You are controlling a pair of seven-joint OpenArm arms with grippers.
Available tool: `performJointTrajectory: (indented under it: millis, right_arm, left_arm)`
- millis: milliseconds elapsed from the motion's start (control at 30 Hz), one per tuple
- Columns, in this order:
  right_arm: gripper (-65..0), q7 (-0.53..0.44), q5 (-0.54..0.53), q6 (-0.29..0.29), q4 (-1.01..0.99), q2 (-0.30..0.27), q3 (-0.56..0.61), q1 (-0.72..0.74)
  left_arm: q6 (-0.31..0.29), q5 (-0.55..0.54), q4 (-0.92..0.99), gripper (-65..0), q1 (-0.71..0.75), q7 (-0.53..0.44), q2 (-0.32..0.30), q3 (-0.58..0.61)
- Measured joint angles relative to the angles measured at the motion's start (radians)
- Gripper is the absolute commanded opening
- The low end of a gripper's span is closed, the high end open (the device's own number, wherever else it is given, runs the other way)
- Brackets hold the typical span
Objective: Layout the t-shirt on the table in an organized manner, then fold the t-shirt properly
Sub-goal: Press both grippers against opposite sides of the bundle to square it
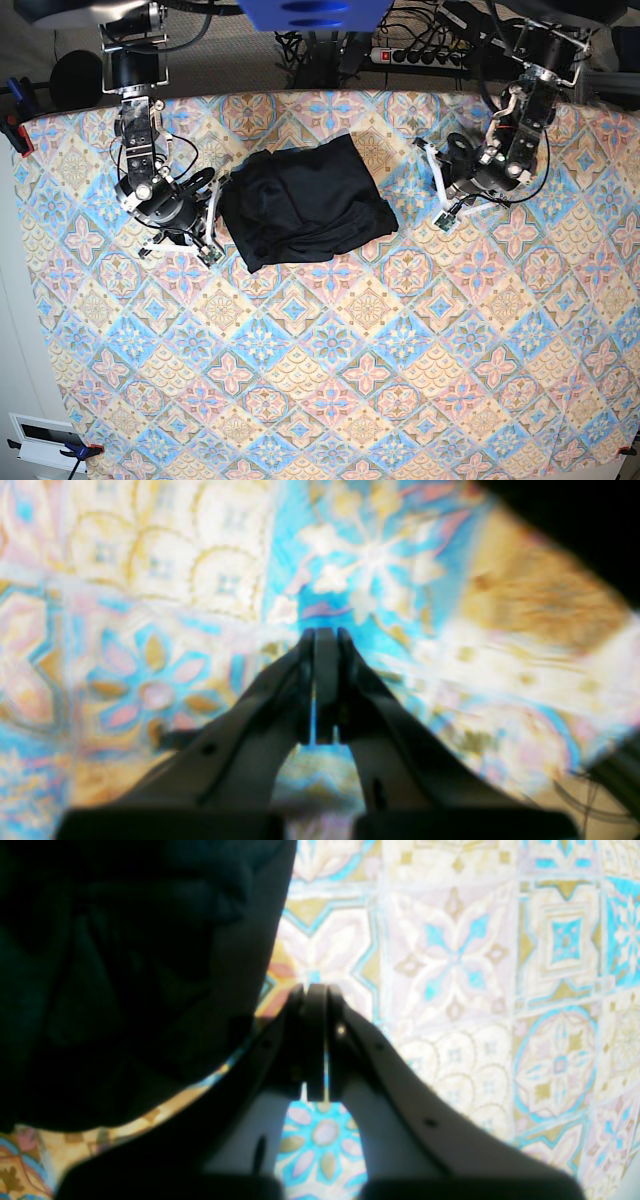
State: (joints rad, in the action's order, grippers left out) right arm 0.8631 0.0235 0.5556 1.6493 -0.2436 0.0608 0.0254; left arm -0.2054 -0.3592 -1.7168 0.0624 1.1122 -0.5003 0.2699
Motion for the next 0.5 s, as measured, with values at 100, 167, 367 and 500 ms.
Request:
performJointTrajectory:
  millis: [100,167,367,500]
  right_arm:
    - [-65.0,-0.035,0.000,0.000,0.000,0.001,0.002,0.000]
    - [-65.0,-0.032,0.000,0.000,0.000,0.000,0.002,-0.001]
    - [-65.0,-0.028,0.002,-0.002,-0.017,0.000,0.002,-0.031]
    - [-65.0,-0.029,0.000,0.000,-0.022,0.000,0.002,-0.053]
  left_arm:
    - [-0.005,0.055,0.067,-65.0,-0.021,-0.075,0.051,-0.003]
    - [-0.003,0.105,0.092,-65.0,-0.026,-0.112,0.088,-0.005]
    - [0.001,0.190,0.134,-65.0,-0.065,-0.129,0.170,-0.005]
    - [0.014,0.227,0.142,-65.0,-0.094,-0.122,0.210,0.040]
